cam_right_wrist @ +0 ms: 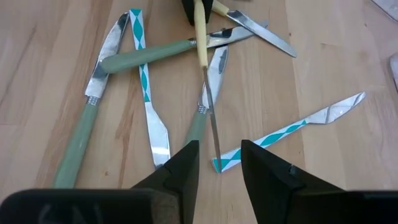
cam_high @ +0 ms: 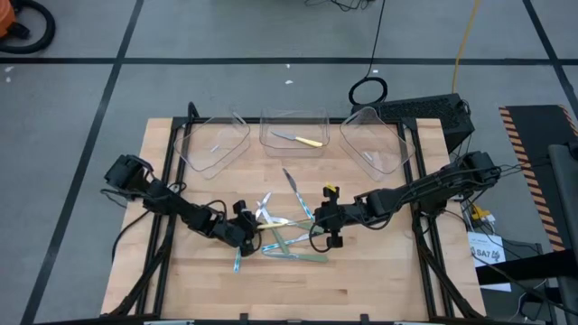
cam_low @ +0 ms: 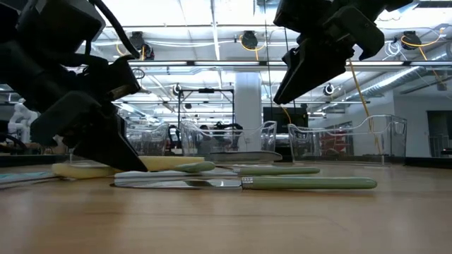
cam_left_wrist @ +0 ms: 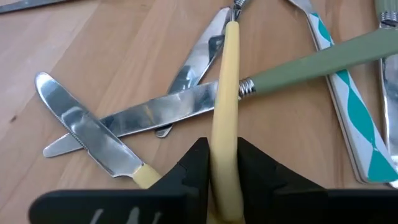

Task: Sort silverware by color (type)
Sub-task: Put the right yellow table knife into the center transparent bin

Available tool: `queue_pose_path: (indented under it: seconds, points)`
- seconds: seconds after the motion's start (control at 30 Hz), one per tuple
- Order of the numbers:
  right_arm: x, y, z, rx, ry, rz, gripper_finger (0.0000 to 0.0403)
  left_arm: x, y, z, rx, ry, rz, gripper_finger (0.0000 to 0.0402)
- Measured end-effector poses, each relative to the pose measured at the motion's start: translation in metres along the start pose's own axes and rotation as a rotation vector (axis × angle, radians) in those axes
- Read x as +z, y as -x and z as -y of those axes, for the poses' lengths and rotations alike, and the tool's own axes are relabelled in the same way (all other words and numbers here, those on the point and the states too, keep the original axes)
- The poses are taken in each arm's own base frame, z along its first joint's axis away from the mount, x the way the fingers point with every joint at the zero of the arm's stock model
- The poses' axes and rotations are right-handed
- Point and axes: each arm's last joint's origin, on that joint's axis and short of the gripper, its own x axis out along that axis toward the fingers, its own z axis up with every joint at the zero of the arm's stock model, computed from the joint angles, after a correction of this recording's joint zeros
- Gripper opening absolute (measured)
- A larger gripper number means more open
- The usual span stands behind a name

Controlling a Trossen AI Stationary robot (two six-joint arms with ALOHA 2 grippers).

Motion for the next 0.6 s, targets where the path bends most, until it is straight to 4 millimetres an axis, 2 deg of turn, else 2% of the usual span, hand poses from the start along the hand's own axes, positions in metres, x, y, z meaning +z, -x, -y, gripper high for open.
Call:
queue_pose_path:
  seconds: [0.1, 0.27, 0.4, 0.6]
  points:
    - [0.011, 0.007, 0.0, -0.035, -0.043, 0.01, 0.0114, 0.007, 0.005, 0.002, -0.008, -0.009, -0.008, 0.0058]
    - [0.039, 0.039, -0.007, -0.099, -0.045, 0.148, 0.0114, 0.032, 0.018, 0.007, -0.007, -0.06, 0.043, 0.0058]
    - [0.042, 0.06, -0.02, -0.069, 0.023, 0.215, 0.0114, 0.058, 0.034, 0.01, 0.034, -0.115, 0.083, 0.0058]
    - [0.038, 0.089, -0.041, -0.15, 0.082, 0.298, 0.0114, 0.102, 0.069, 0.011, 0.115, -0.19, 0.175, 0.0058]
